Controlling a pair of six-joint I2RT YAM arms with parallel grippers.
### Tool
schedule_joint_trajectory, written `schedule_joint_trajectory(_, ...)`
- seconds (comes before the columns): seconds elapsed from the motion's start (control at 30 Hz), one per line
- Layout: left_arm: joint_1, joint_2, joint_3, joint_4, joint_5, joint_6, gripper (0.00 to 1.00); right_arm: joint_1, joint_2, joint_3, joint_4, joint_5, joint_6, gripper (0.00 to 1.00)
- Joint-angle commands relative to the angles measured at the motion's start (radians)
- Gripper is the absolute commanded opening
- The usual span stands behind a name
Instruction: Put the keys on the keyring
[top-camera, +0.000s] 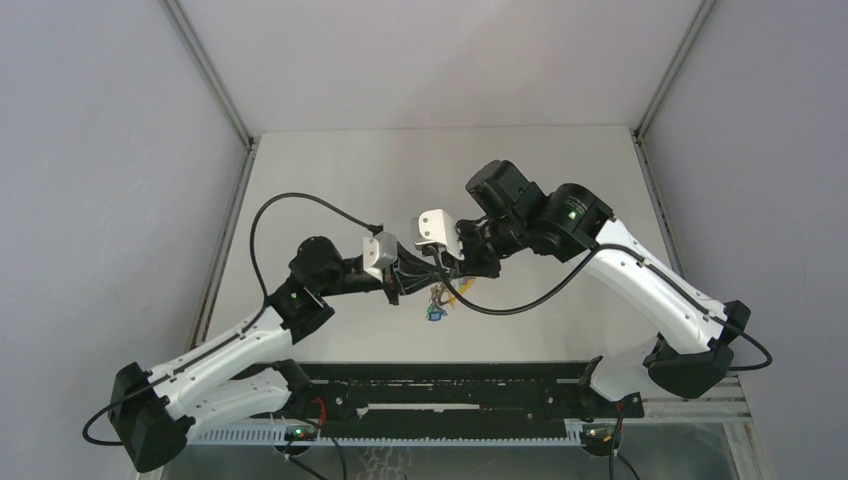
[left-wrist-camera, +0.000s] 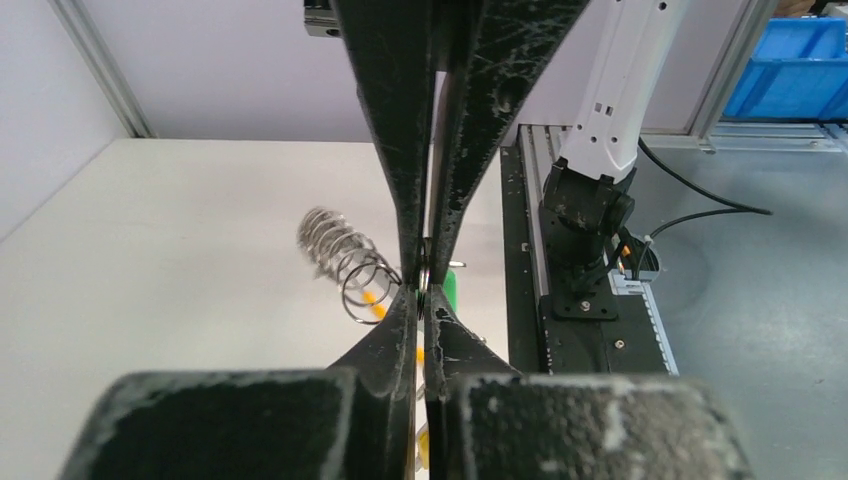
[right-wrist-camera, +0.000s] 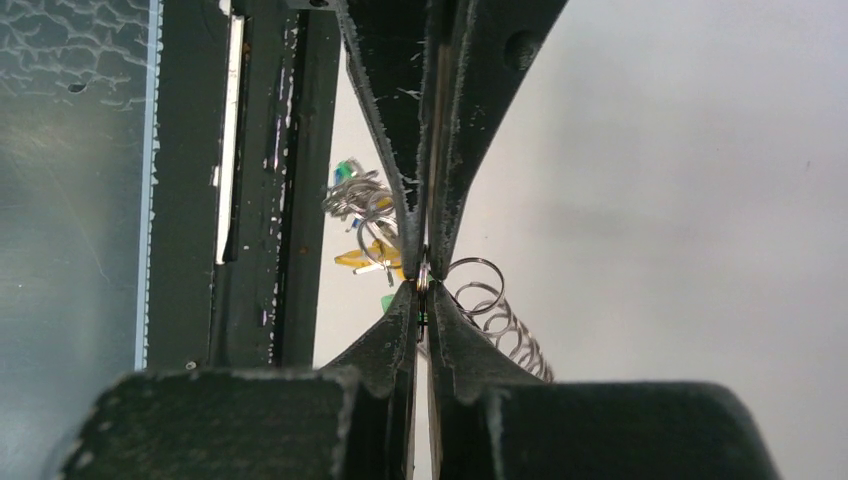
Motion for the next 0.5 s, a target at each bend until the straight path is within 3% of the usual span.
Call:
schedule_joint_trajectory(0.0, 0.002, -0.013, 0.069, 0.007, 0.007, 0.023, 0.00, 0.010, -0.002, 0.026, 0.016, -0.027, -0.016, 0.00)
schedule_joint_trajectory(0.13, 0.002, -0.017, 0.065, 0.007, 0.005, 0.029, 0.00, 0.010, -0.013, 0.018, 0.026, -0.026, -0.012, 0.00)
schedule_joint_trajectory(0.33, 0.002, -0.048, 0.018, 0.092, -0.030, 0.012, 0.00, -0.043, -0.118, -0.070, 0.158, -0.101, 0.038, 0.21)
schedule_joint_trajectory(0.47, 0.002, -0.072, -0.023, 0.181, -0.048, -0.011, 0.00, -0.119, -0.204, -0.180, 0.296, -0.229, 0.104, 0.27)
